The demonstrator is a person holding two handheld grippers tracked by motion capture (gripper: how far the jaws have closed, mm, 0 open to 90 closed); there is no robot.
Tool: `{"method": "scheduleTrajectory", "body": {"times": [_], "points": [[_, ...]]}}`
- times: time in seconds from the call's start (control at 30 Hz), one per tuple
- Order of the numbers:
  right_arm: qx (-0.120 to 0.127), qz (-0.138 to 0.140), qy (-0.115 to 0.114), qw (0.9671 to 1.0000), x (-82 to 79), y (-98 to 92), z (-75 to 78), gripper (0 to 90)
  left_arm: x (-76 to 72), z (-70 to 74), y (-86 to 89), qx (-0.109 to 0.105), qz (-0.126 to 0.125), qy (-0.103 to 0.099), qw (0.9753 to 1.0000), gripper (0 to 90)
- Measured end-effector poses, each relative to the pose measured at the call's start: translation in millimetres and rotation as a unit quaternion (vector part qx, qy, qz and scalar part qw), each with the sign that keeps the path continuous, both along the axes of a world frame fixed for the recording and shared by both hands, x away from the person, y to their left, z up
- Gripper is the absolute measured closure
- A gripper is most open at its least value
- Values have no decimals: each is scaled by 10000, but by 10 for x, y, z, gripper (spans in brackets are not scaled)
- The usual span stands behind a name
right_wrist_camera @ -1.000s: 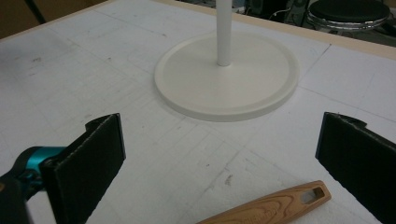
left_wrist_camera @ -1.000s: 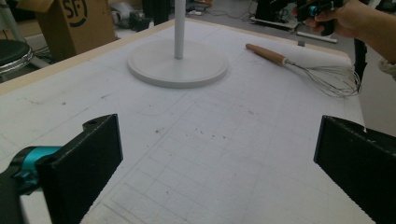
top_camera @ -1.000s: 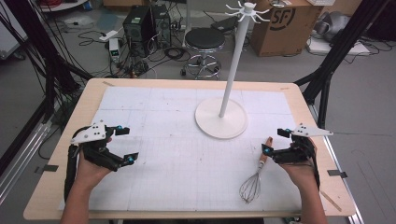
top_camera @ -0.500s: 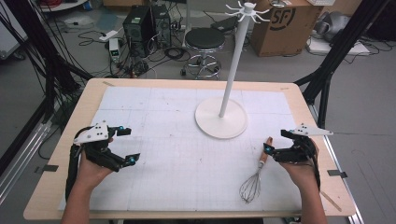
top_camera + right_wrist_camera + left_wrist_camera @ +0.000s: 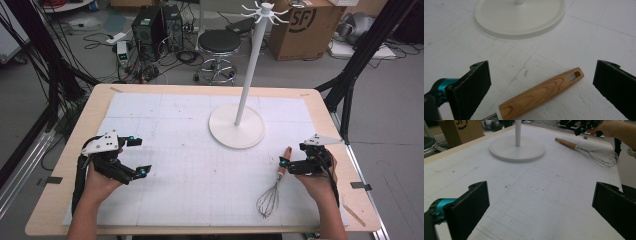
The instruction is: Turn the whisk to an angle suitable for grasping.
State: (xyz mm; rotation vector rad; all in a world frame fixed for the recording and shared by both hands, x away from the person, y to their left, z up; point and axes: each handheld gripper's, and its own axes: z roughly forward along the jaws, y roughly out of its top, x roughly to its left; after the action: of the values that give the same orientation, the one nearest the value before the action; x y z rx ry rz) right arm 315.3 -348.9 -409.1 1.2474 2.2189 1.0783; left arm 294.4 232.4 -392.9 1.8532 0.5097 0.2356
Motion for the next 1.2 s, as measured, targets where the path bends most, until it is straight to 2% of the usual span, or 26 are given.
{"method": "scheduleTrajectory", "body": {"times": [0.3, 0.33, 0.37, 0.47, 0.57, 0.6, 0.63, 0.7, 0.77, 0.8, 0.83, 0.87, 0.97, 1.03, 1.07, 1.1, 1.2], "points": [[-311, -82, 329, 9989, 44, 56, -133, 20, 3, -14, -13, -2, 11, 22, 10000, 17], [-357, -107, 418, 9984, 56, 67, -162, 20, 8, -15, -13, 18, 7, 14, 10000, 17], [-412, -191, 652, 9968, 79, 80, -225, 21, 9, -15, -12, 39, 13, 20, 10000, 17], [-447, -247, 985, 9938, 105, 97, -314, 21, 10, -15, -13, 53, 11, 14, 10000, 17], [-501, -201, 1064, 9929, 106, 134, -358, 22, 7, -14, -12, 51, 29, 14, 10000, 17], [-604, -182, 1048, 9925, 101, 163, -356, 23, 5, -14, -11, 36, 32, 16, 10000, 17], [-860, -152, 1030, 9908, 93, 205, -357, 43, 5, -13, -10, 26, 28, 6, 10000, 17], [-889, -121, 1022, 9907, 88, 209, -349, 57, 4, -10, -9, 34, 29, -4, 10000, 17], [-890, -48, 1079, 9902, 68, 211, -309, 157, 1, -8, -13, 22, 22, -3, 10000, 17], [-890, -48, 1079, 9902, 68, 211, -309, 157, 0, -8, -16, 18, 9, 5, 10000, 17], [-887, 68, 1133, 9896, 55, 217, -275, 246, 2, -8, -21, 18, -1, -5, 10000, 17], [-887, 68, 1133, 9896, 55, 217, -275, 246, 2, -9, -26, 13, 2, 4, 10000, 17], [-777, 287, 1212, 9892, 54, 222, -245, 355, 4, -8, -38, 32, -8, 0, 10000, 17], [-894, 368, 1246, 9875, 54, 233, -227, 405, 6, -9, -44, 43, -35, -3, 10000, 17], [-995, 435, 1270, 9859, 49, 242, -209, 481, 5, -9, -44, 43, -37, 0, 10000, 17], [-1038, 471, 1269, 9853, 48, 245, -201, 515, 6, -9, -44, 46, -37, 0, 10000, 17], [-1024, 532, 1329, 9844, 50, 247, -189, 542, 8, -11, -37, 33, -17, 4, 10000, 17]]}}
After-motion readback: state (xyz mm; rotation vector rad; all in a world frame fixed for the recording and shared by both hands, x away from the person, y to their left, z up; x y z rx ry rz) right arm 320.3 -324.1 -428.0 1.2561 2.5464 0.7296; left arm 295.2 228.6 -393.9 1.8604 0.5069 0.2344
